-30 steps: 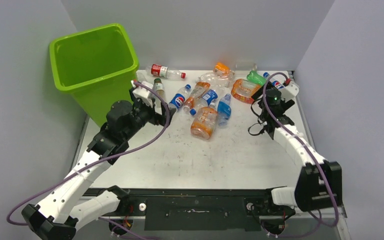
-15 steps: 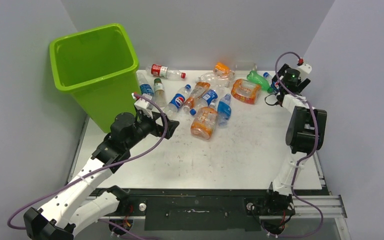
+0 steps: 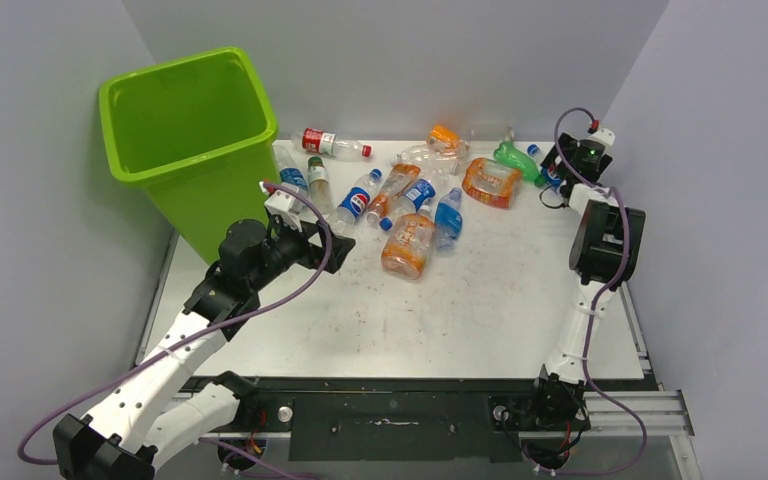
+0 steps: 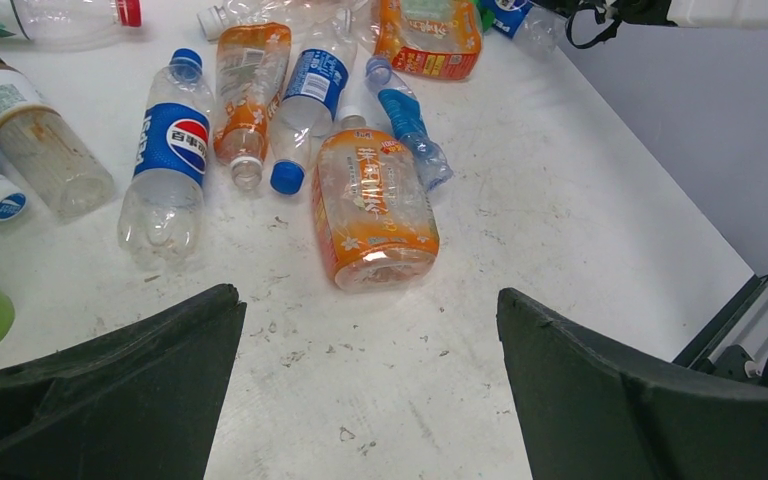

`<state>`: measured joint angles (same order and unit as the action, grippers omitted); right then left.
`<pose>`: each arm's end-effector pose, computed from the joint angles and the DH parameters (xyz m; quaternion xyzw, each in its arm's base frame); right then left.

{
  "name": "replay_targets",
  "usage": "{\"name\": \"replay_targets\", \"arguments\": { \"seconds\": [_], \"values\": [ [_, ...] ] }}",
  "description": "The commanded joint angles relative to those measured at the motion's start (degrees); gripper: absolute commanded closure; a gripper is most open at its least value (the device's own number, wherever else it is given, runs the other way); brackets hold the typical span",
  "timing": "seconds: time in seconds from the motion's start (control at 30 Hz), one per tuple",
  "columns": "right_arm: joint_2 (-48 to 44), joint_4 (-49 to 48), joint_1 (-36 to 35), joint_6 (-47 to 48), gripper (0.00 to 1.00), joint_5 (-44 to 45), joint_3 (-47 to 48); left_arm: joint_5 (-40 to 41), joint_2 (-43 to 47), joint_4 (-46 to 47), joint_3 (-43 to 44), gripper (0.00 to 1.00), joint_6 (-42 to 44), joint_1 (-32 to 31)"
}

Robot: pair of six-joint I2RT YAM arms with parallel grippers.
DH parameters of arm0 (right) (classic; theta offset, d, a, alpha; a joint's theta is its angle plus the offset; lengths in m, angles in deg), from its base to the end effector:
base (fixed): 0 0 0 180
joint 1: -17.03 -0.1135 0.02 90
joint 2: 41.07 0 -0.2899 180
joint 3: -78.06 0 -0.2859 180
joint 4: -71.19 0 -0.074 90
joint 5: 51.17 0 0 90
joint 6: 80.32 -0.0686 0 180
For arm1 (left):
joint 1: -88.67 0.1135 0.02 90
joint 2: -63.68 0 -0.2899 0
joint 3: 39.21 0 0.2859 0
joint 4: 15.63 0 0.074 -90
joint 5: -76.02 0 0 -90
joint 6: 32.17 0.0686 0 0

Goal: Put the plastic bottles in the bin
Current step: Pick up the plastic bottle from the corner of the board.

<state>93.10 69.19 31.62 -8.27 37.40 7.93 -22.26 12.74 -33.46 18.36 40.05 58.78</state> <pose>0.5951 -0.1531 0.1497 0.2260 0.7991 0.0267 0.5564 0.2209 -0.1384 0.3441 0.1269 0.7616 -0.3069 0.5565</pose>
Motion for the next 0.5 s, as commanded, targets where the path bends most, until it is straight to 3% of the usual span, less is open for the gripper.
{"name": "replay_targets", "arguments": {
  "seconds": [0.0, 0.47],
  "values": [
    [-1.6, -0.4, -0.8, 1.1, 0.08, -4.1, -0.6, -3.1, -0.3, 4.5, 0.9, 0.02, -1.8, 0.5],
    [-10.4, -1.1, -1.1, -0.3, 0.05, -4.3, -16.8, -3.2, 1.7, 4.4, 0.6, 0.02, -2.1, -1.4]
  ]
}}
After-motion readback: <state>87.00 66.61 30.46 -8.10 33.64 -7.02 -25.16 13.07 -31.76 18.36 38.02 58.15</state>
